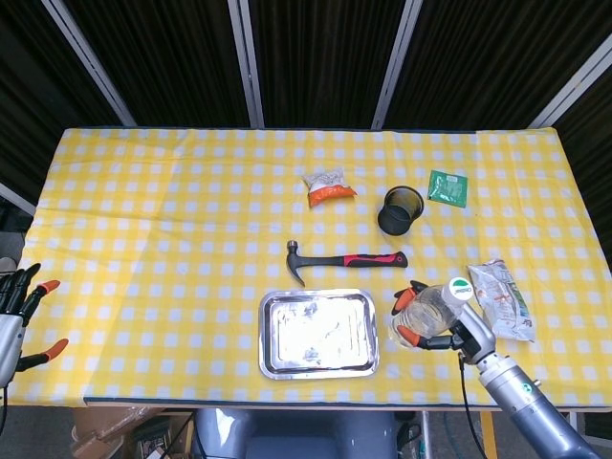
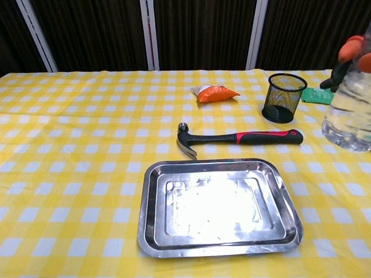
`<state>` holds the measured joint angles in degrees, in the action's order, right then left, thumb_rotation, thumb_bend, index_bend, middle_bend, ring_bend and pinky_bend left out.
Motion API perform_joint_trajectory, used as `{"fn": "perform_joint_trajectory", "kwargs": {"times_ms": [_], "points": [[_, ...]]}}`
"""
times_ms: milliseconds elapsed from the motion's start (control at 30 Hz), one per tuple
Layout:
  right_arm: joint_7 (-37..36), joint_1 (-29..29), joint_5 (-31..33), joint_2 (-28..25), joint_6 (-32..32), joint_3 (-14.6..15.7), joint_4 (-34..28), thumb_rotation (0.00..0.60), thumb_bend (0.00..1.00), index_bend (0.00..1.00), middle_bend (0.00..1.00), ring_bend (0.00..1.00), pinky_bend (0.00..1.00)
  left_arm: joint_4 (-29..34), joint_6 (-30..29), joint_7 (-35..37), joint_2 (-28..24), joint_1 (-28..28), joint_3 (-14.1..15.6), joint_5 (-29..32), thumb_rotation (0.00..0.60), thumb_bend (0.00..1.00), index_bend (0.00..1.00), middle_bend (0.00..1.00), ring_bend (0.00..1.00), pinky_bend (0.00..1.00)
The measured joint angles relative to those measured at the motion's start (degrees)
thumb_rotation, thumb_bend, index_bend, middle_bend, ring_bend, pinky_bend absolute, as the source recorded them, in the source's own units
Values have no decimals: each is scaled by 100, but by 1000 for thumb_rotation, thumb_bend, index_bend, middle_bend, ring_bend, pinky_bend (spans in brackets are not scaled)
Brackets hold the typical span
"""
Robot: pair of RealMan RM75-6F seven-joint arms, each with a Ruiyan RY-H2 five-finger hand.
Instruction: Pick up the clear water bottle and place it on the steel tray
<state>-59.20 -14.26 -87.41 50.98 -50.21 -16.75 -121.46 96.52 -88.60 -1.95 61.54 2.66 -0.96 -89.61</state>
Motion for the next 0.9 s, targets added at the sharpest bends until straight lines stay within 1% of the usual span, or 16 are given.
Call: {"fn": "perform_joint_trajectory", "kwargs": {"times_ms": [67, 233, 467, 500, 600, 667, 733, 833, 900], "points": [[-66, 7, -73, -211, -92, -4, -88, 600, 492, 740, 581, 267, 0, -2, -7, 28, -6, -3, -3, 2, 600, 180, 186, 0, 0, 0], [-184, 8, -42, -1060, -347, -152, -537, 600, 492, 749, 586, 275, 0, -15, -20, 93, -28, -8, -9, 8, 600, 179, 186, 0, 0, 0], [-412, -48, 432, -2493, -579, -574, -1129, 600, 492, 749, 586, 276, 0, -13, -36, 146, -44, -15, -4, -14, 600, 179, 186, 0, 0, 0], [-509, -67, 515, -2749, -593, -650, -1184, 600, 492, 749, 586, 276, 0, -12, -40, 150, -45, -16, -3, -19, 600, 179, 186, 0, 0, 0], [-869, -105, 638, -3242, -559, -758, -1271, 600, 492, 749, 586, 276, 0, -11, -61, 174, -54, -25, 2, -32, 600, 180, 186, 0, 0, 0], [-1101, -113, 646, -3347, -503, -753, -1303, 600, 492, 750, 587, 277, 0, -14, -71, 200, -64, -33, 4, -35, 600, 180, 186, 0, 0, 0], [-1270, -116, 631, -3319, -426, -686, -1326, 600, 492, 751, 588, 277, 0, -18, -75, 211, -70, -35, 4, -36, 600, 180, 186, 0, 0, 0], [-1198, -133, 610, -3101, -323, -551, -1303, 600, 493, 752, 589, 278, 0, -18, -84, 219, -74, -40, 4, -39, 600, 179, 186, 0, 0, 0], [-1074, -152, 594, -2846, -251, -436, -1242, 600, 493, 751, 589, 278, 0, -20, -84, 219, -72, -39, 2, -37, 600, 179, 186, 0, 0, 0]]}}
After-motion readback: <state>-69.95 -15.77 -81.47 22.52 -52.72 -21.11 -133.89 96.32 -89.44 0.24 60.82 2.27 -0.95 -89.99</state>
